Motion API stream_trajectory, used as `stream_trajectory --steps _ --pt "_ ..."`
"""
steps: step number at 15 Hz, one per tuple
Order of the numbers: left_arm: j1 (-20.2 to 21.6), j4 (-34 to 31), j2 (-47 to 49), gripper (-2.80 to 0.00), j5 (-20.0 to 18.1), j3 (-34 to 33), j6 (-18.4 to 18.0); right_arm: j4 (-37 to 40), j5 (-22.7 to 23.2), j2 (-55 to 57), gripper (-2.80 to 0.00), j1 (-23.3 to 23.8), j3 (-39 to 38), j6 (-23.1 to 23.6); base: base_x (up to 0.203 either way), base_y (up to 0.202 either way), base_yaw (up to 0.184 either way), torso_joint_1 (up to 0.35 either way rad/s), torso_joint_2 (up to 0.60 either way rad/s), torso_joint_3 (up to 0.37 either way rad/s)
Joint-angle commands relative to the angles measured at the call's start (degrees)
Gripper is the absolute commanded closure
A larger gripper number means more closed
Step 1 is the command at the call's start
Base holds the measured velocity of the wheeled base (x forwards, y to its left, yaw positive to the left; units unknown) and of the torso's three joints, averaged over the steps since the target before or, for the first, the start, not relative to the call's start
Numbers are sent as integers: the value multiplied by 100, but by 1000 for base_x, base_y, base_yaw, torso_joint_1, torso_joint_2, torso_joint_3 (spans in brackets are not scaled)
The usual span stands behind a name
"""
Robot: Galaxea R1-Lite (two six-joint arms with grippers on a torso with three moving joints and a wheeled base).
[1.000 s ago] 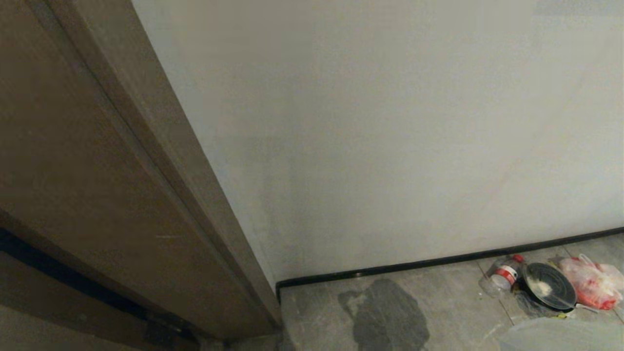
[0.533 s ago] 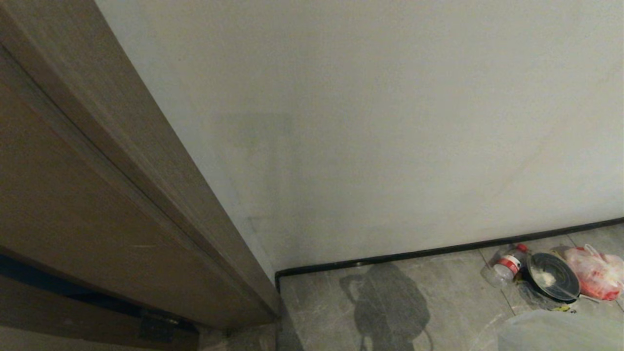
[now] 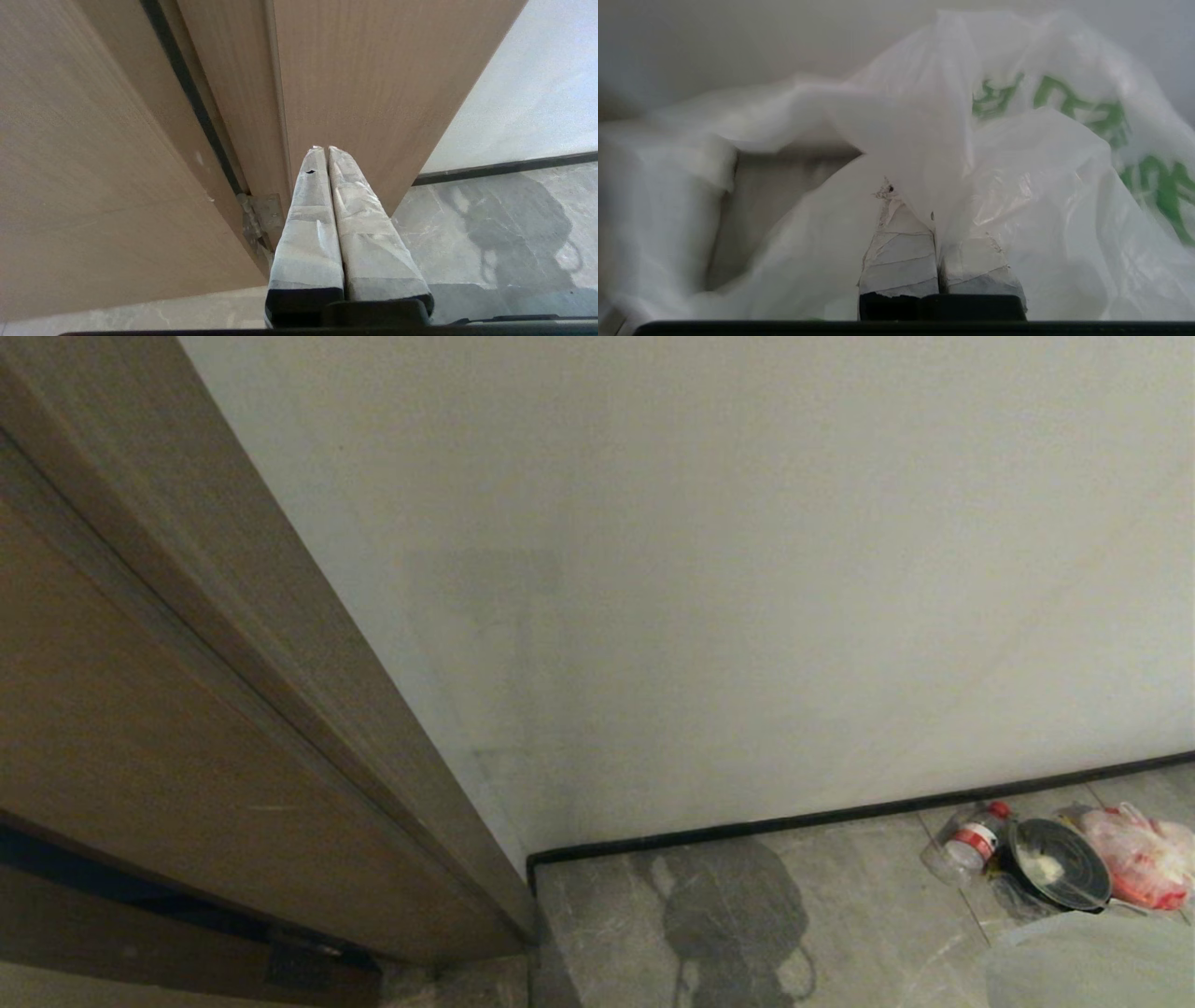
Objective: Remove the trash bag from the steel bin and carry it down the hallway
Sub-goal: Put the trash bag at the door
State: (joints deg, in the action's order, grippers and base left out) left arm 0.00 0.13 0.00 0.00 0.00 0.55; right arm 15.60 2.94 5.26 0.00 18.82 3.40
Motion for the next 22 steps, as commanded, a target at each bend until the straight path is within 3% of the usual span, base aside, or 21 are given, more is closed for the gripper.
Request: stream_trajectory --steps 1,5,9,15,22 --pt "0 4 0 0 0 0 3 752 138 918 0 7 670 31 0 0 0 0 0 0" --pt "0 4 0 0 0 0 7 1201 238 3086 0 14 1569 453 0 0 0 0 0 0" --pt "0 4 0 0 0 0 -2 1184 8 5433 0 -10 2273 814 0 0 0 0 0 0" --pt "0 4 0 0 0 0 7 -596 -493 7831 0 -148 2573 1936 0 0 0 0 0 0" --pt "0 4 0 0 0 0 -2 -2362 -1218 9420 0 -497 2439 2172 0 0 0 0 0 0"
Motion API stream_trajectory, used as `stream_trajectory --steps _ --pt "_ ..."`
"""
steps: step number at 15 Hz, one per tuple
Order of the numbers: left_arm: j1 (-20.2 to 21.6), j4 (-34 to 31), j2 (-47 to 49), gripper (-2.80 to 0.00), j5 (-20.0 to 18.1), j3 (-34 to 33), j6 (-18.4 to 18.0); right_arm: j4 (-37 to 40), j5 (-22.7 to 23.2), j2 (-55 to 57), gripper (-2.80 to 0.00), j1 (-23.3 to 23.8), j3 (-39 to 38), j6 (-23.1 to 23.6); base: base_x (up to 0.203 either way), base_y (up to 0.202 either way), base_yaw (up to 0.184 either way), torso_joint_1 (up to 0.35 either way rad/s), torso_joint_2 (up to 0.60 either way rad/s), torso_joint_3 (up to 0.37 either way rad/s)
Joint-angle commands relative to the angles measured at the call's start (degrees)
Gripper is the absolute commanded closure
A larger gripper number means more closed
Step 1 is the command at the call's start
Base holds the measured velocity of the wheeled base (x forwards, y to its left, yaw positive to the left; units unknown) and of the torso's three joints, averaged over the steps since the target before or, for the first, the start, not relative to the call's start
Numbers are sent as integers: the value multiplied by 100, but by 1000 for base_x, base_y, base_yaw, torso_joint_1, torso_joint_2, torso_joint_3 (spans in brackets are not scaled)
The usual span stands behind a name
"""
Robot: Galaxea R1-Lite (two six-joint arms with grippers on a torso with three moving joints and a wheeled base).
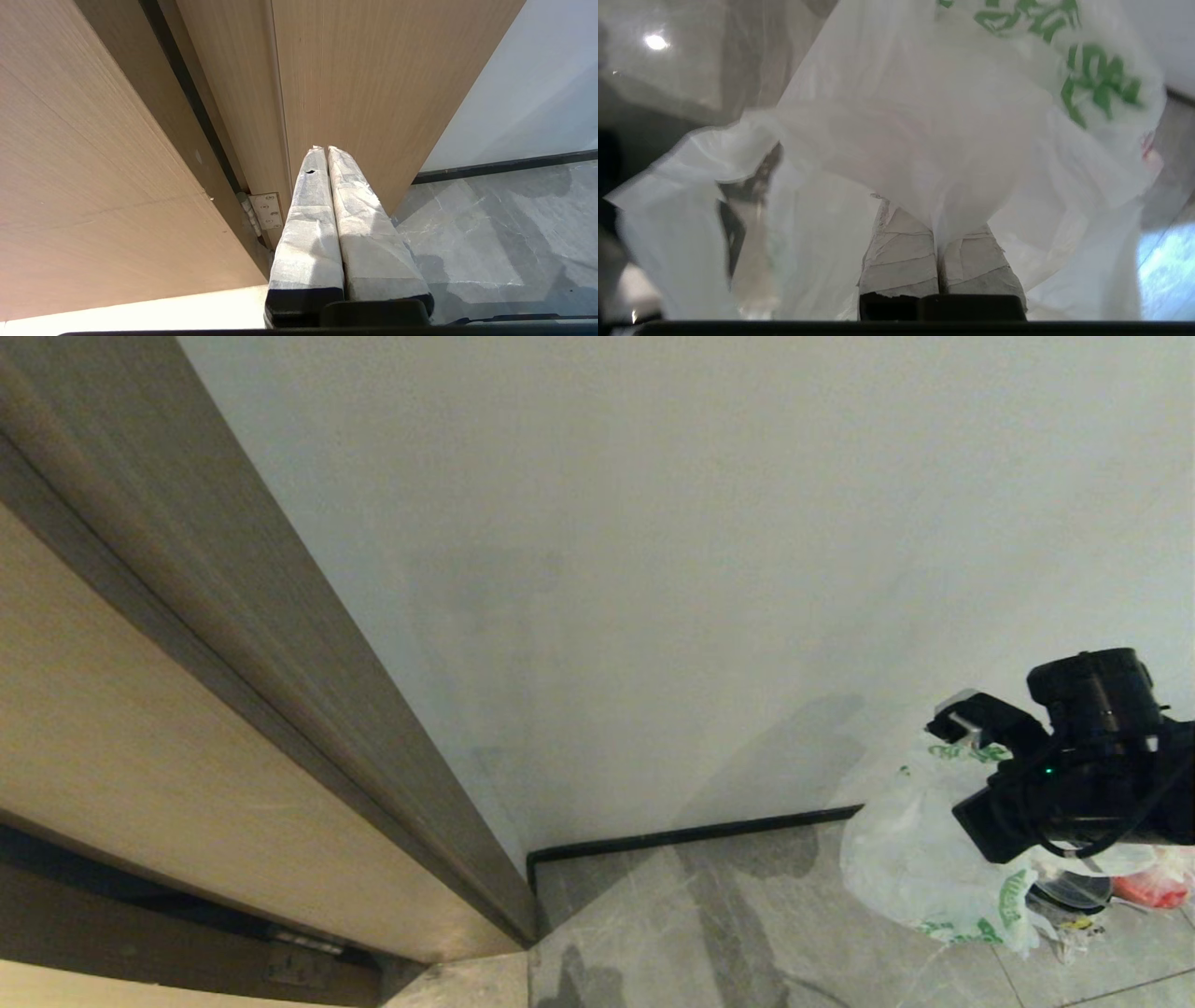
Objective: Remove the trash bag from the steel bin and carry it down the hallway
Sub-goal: Put the trash bag at the door
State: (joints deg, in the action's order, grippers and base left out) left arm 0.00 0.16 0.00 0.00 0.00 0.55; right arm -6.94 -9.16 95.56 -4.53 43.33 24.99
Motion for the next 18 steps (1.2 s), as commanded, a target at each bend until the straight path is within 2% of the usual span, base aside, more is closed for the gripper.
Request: stream_trajectory --steps 1,10,13,18 --pt "0 2 0 0 0 0 6 -402 -37 609 0 -117 -27 19 0 0 0 0 0 0" --pt "0 2 0 0 0 0 -2 -1899 -327 1995 0 -477 -112 24 0 0 0 0 0 0" --pt "0 2 0 0 0 0 -2 -2365 -643 2218 0 -496 -363 32 0 0 0 0 0 0" --pt "0 2 0 0 0 0 -2 -2919 -827 2839 0 -531 -476 23 0 0 0 0 0 0"
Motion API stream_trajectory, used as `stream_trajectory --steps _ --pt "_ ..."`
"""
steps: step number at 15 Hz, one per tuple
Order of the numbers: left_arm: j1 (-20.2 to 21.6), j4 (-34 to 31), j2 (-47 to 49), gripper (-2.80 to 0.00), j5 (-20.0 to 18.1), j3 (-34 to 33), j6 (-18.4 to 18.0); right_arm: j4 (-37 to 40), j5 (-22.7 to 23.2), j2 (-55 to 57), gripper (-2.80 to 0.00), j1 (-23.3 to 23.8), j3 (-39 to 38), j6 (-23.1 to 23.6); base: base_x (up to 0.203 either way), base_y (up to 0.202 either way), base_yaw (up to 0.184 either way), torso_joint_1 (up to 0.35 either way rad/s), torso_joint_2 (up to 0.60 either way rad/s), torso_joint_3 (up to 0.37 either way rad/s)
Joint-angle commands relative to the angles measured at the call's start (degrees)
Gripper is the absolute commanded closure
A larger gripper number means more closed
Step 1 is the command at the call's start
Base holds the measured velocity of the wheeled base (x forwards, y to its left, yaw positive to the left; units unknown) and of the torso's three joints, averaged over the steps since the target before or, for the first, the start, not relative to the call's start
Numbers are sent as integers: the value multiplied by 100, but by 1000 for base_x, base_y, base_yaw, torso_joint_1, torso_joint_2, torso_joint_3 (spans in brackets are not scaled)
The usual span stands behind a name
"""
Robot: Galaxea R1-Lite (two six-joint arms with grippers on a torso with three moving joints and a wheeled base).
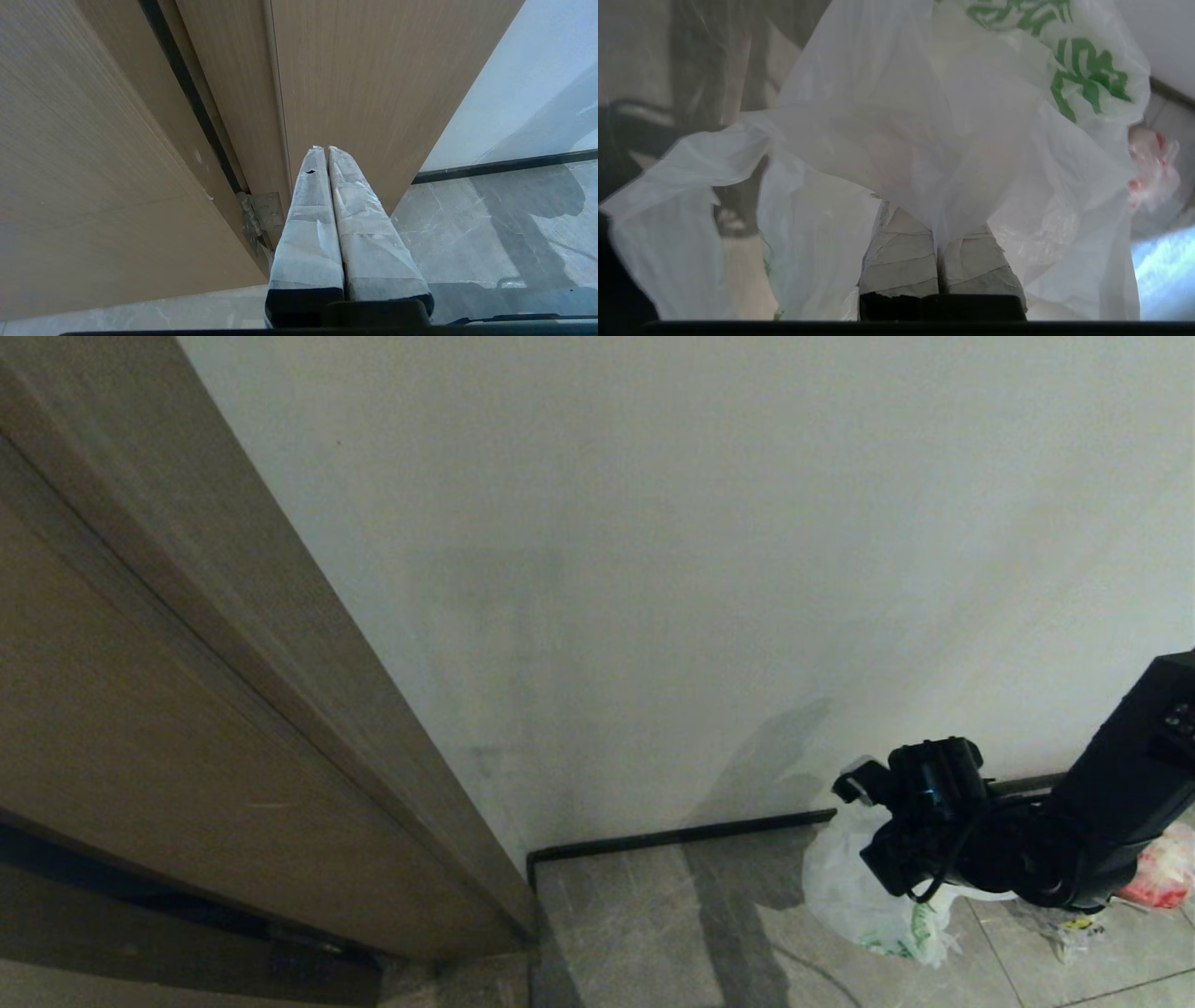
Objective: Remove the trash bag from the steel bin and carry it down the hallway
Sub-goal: Put the trash bag at the door
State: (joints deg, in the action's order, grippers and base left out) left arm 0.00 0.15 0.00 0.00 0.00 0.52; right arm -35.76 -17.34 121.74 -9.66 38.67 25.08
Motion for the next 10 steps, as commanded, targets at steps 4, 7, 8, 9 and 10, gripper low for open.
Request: stream_trajectory --steps 4,7,8,9,10 --pt "0 3 0 0 0 0 10 -567 -23 616 0 -88 -53 27 0 0 0 0 0 0" --pt "0 3 0 0 0 0 10 -926 -24 821 0 -115 -60 76 0 0 0 0 0 0" --pt "0 3 0 0 0 0 7 -955 -16 852 -280 -117 -44 148 0 0 0 0 0 0" --pt "0 3 0 0 0 0 1 -954 -36 926 -280 -138 -44 142 0 0 0 0 0 0" --pt "0 3 0 0 0 0 1 -978 -26 928 -280 -157 -72 149 0 0 0 0 0 0"
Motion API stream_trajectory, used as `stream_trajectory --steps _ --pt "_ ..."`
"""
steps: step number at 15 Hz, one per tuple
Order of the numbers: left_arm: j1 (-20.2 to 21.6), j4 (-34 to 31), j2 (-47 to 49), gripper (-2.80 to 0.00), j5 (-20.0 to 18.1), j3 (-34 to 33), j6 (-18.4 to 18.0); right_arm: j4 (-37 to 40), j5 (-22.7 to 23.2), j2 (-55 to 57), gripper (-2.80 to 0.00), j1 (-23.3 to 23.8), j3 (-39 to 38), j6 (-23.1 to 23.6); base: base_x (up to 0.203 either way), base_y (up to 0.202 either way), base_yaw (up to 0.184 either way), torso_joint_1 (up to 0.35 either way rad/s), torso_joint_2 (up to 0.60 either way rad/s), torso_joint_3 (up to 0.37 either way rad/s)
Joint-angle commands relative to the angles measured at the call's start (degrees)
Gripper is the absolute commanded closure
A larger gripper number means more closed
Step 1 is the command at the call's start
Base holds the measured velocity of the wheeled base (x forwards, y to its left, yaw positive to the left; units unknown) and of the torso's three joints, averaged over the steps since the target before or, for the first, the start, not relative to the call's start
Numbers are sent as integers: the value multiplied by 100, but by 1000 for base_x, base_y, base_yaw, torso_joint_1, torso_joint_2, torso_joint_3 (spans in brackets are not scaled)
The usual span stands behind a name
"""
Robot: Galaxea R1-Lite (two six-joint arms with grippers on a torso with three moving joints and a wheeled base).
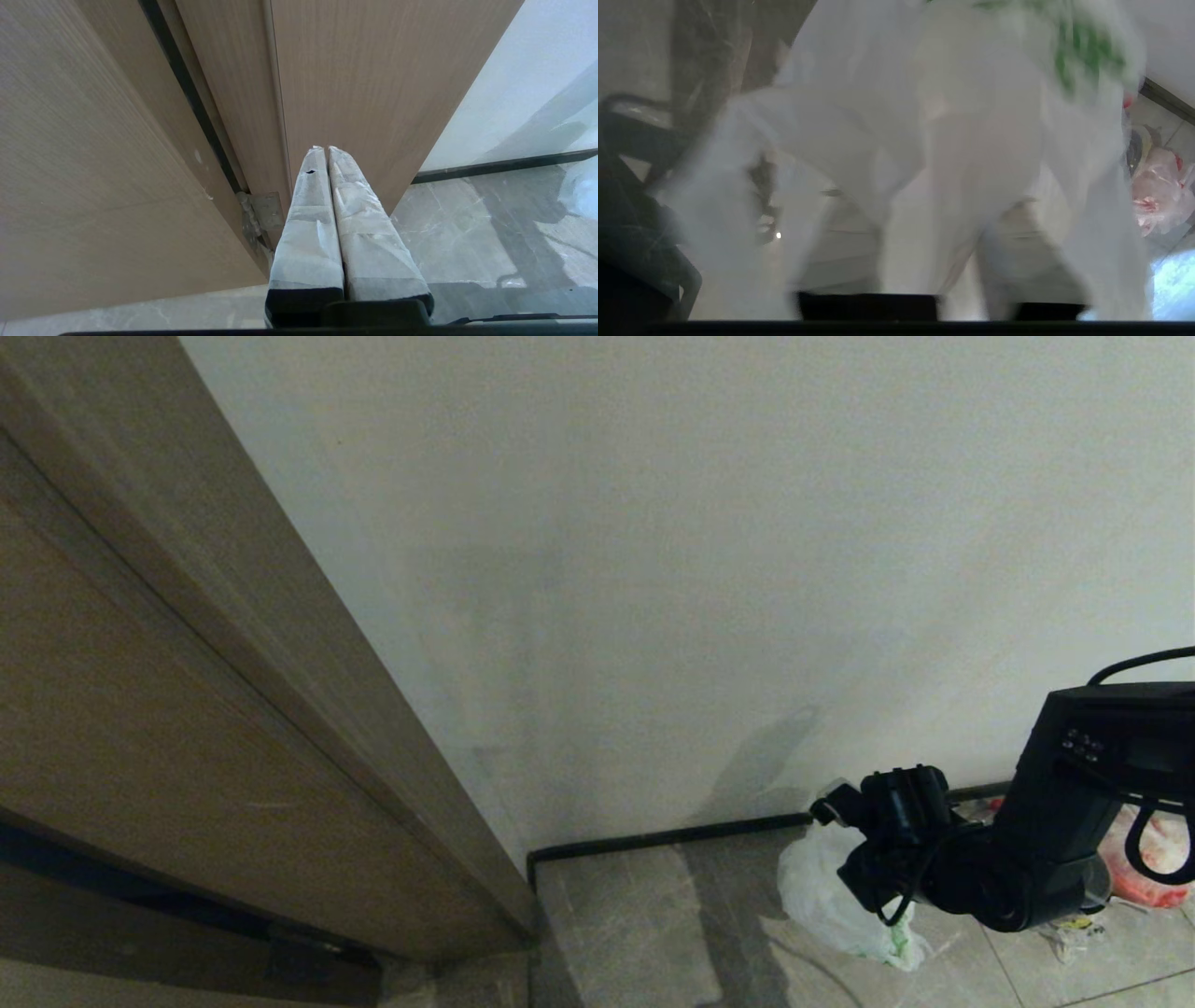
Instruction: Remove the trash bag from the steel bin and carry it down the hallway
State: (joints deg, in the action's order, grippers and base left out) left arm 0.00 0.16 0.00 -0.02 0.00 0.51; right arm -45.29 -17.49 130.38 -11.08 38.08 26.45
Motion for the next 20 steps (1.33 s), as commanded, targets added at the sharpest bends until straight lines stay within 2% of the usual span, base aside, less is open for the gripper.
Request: stream_trajectory --steps 1,7,9,10,13,16,20 --pt "0 2 0 0 2 0 2 -41 0 49 -280 -18 -30 27 0 0 0 0 0 0" --pt "0 2 0 0 2 0 2 89 25 -552 -280 -52 -108 -95 0 0 0 0 0 0" --pt "0 2 0 0 2 0 2 379 43 -1190 -280 -52 -271 -441 0 0 0 0 0 0" --pt "0 2 0 0 2 0 2 605 68 -1588 0 -52 -354 -701 0 0 0 0 0 0" --pt "0 2 0 0 2 0 10 1864 138 -2933 0 -46 -455 -1146 0 0 0 0 0 0" --pt "0 2 0 0 2 0 2 2785 162 -4473 0 -41 -502 -1542 0 0 0 0 0 0" --pt "0 2 0 0 2 0 2 4399 208 -6889 0 109 -671 -2121 0 0 0 0 0 0"
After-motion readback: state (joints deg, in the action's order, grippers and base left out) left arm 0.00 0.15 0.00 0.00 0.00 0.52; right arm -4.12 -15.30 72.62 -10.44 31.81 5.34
